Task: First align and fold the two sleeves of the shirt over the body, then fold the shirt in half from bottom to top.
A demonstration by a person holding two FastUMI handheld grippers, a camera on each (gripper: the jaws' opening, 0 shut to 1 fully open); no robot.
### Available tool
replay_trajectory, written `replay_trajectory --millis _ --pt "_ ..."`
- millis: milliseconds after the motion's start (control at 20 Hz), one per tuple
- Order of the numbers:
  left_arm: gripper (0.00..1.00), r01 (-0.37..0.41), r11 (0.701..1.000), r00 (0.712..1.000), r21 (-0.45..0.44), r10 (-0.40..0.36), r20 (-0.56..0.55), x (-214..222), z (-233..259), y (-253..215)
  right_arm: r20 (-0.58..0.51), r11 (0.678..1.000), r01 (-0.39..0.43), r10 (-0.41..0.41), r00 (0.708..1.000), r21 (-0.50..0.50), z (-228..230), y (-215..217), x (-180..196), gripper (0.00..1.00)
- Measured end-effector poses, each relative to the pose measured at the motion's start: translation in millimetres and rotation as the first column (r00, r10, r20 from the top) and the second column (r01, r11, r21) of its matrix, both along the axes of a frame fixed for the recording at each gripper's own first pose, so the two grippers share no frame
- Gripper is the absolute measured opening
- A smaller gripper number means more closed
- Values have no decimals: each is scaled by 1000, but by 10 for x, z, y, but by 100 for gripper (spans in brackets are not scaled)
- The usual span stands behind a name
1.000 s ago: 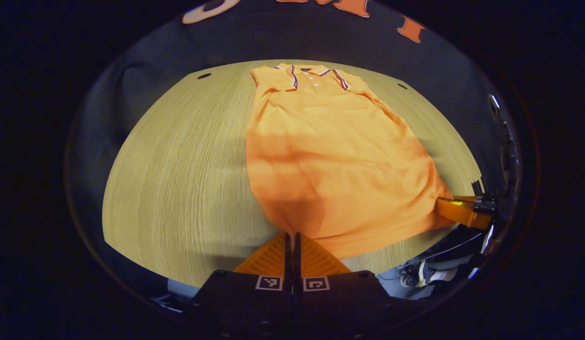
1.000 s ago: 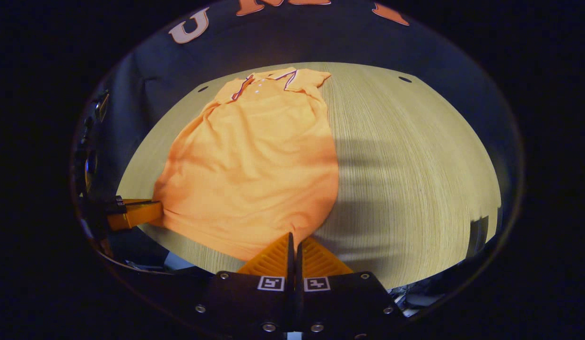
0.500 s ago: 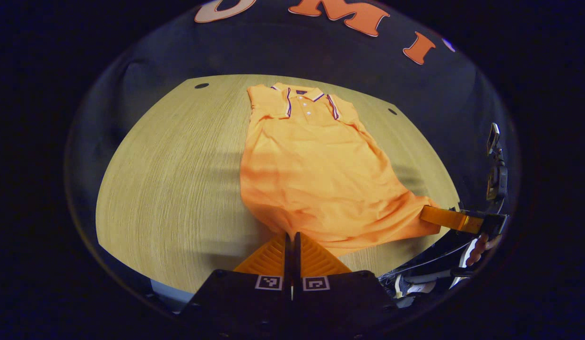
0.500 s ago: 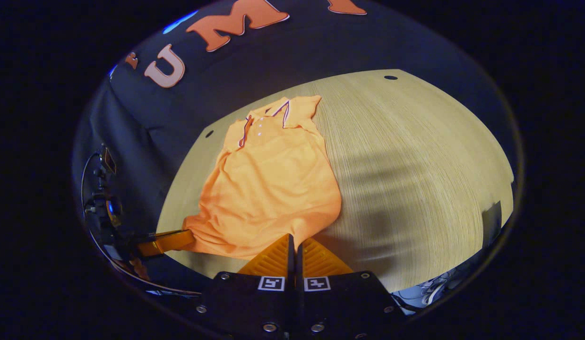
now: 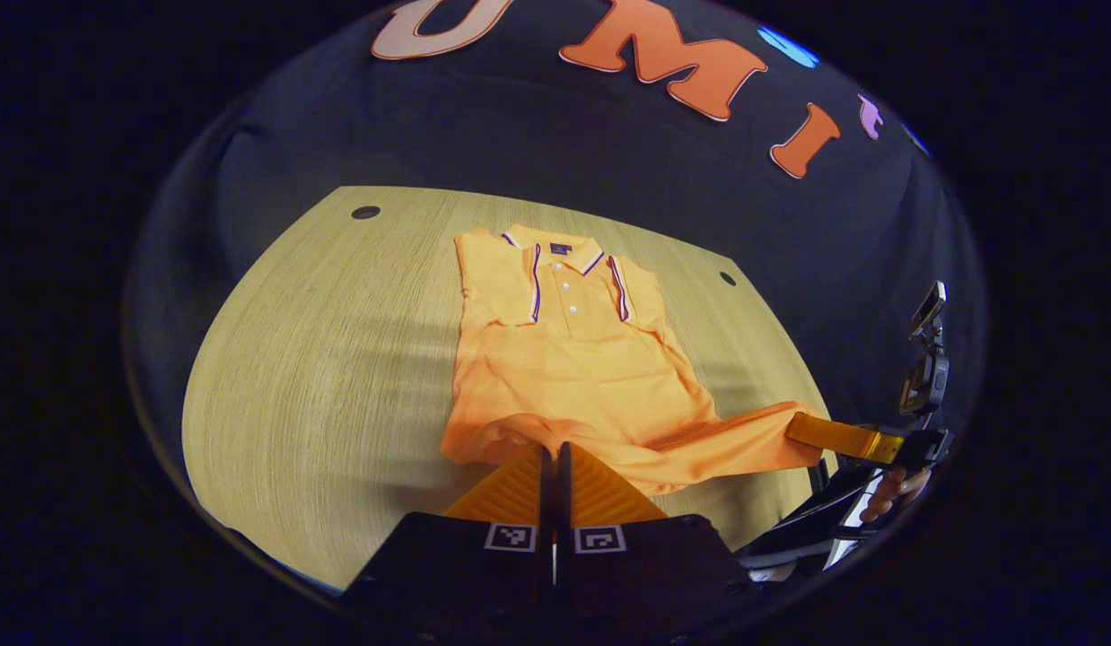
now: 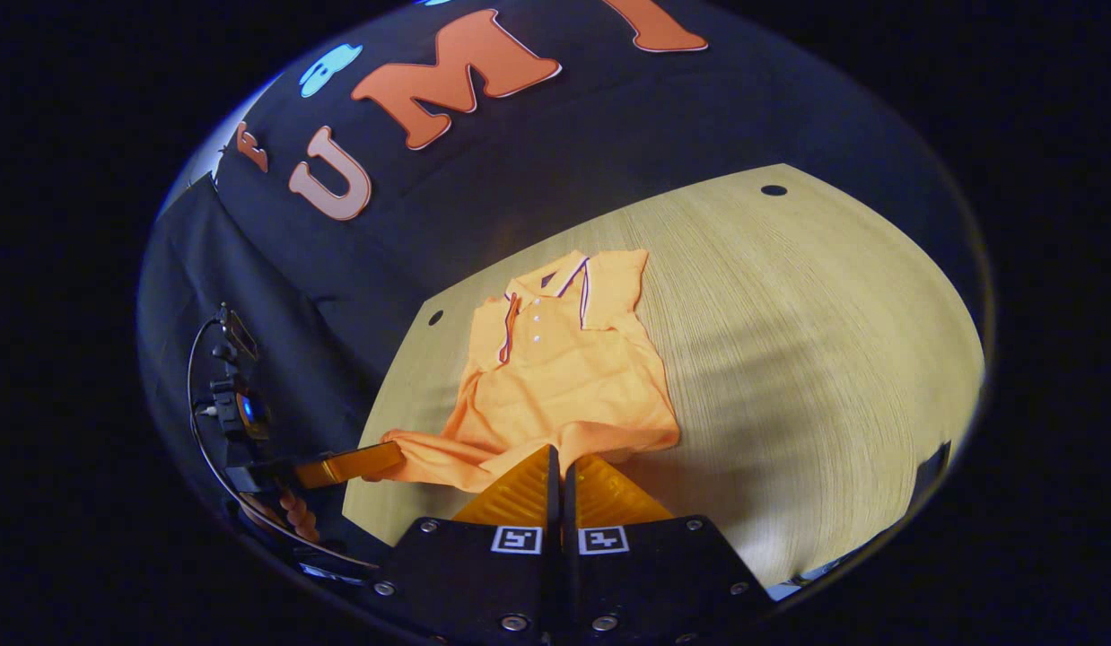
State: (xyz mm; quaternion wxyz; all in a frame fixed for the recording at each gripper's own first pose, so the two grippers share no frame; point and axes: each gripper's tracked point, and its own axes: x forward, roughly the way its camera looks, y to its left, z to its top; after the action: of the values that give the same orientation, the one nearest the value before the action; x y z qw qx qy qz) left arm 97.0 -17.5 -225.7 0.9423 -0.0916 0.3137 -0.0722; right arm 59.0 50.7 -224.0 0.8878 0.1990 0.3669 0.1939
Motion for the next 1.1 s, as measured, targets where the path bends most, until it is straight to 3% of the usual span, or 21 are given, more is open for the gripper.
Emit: replay_trajectory --millis 450,800,1100 --pt "1 36 999 998 -2 -36 59 1051 486 256 52 999 46 -47 998 25 345 293 972 1" --pt "1 34 999 998 1 -34 43 2152 607 578 60 996 86 -83 995 -39 361 565 1994 0" --pt "1 6 1000 1000 -20 -6 -4 2919 463 733 24 983 134 -132 991 -125 106 525 2673 1"
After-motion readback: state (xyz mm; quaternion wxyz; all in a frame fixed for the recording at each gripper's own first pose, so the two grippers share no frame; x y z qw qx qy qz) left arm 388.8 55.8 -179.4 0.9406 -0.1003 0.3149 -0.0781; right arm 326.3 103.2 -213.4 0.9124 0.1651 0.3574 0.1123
